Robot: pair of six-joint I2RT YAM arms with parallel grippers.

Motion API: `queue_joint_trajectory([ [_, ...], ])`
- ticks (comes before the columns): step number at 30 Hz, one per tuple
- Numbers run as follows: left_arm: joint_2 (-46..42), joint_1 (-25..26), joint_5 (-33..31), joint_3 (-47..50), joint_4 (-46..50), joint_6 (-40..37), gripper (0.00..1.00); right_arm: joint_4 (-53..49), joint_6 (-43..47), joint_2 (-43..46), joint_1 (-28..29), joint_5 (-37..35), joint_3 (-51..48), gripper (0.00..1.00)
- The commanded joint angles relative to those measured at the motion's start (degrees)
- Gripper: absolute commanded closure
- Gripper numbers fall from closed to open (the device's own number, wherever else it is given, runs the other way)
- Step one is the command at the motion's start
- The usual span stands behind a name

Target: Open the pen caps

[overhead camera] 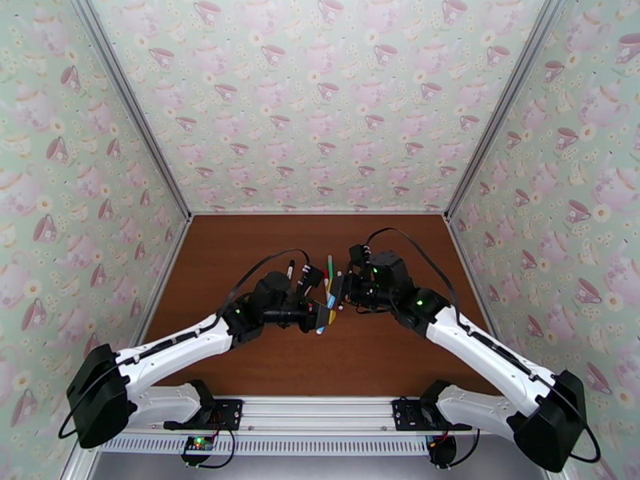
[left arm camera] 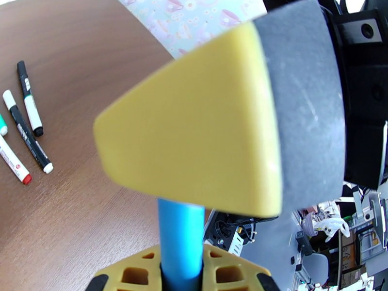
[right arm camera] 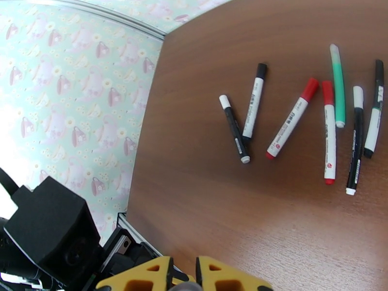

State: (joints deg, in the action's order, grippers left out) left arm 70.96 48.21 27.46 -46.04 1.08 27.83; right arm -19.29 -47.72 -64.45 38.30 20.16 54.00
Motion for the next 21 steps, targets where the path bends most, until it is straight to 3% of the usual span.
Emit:
queue_joint_trajectory([
  [1, -1.27, 0.05, 2.13, 2.11, 8.79, -2.57, 1.0, 1.23, 1.61, 2.62, -1.74, -4.22, 2.6, 0.95],
  [8, -0.88, 1.98, -5.94, -0.81, 17.68, -6.75, 1.0, -0.81, 1.63, 3.55, -2.3, -7.77, 4.34, 0.95],
  [14, 0.22, 6.89, -15.83, -4.48, 22.77, -9.39, 1.0, -3.12, -0.07, 4.66, -3.13, -12.0, 4.9, 0.96],
  [21, -0.07, 6.55, -3.84, -3.09, 18.18, -7.63, 1.0, -1.08, 0.7, 6.43, -6.16, -8.98, 3.75, 0.96],
])
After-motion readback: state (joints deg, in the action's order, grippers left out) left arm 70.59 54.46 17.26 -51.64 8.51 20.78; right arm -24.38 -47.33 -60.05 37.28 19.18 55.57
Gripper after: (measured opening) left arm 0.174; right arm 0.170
